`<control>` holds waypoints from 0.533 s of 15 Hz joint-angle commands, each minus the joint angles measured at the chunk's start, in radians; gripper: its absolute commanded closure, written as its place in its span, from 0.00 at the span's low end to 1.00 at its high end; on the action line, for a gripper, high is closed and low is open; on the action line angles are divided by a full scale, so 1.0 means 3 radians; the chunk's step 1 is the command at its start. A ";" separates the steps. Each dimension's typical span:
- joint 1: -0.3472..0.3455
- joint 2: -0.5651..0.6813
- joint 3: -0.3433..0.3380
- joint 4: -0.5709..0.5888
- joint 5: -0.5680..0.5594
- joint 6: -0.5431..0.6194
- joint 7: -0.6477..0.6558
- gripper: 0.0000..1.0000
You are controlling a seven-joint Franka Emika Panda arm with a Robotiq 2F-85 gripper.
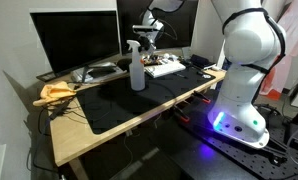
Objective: Pick up the white spray bottle then set it back down again
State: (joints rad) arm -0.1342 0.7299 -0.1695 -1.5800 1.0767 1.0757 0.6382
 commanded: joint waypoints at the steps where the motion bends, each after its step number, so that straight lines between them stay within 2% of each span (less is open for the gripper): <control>1: -0.0080 -0.0055 -0.0022 -0.0062 0.0185 0.0051 0.0057 0.00; 8: -0.0090 -0.0109 -0.0053 -0.0235 0.0203 0.0103 0.0031 0.00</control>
State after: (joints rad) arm -0.1686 0.7299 -0.1799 -1.5953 1.1212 1.0820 0.6378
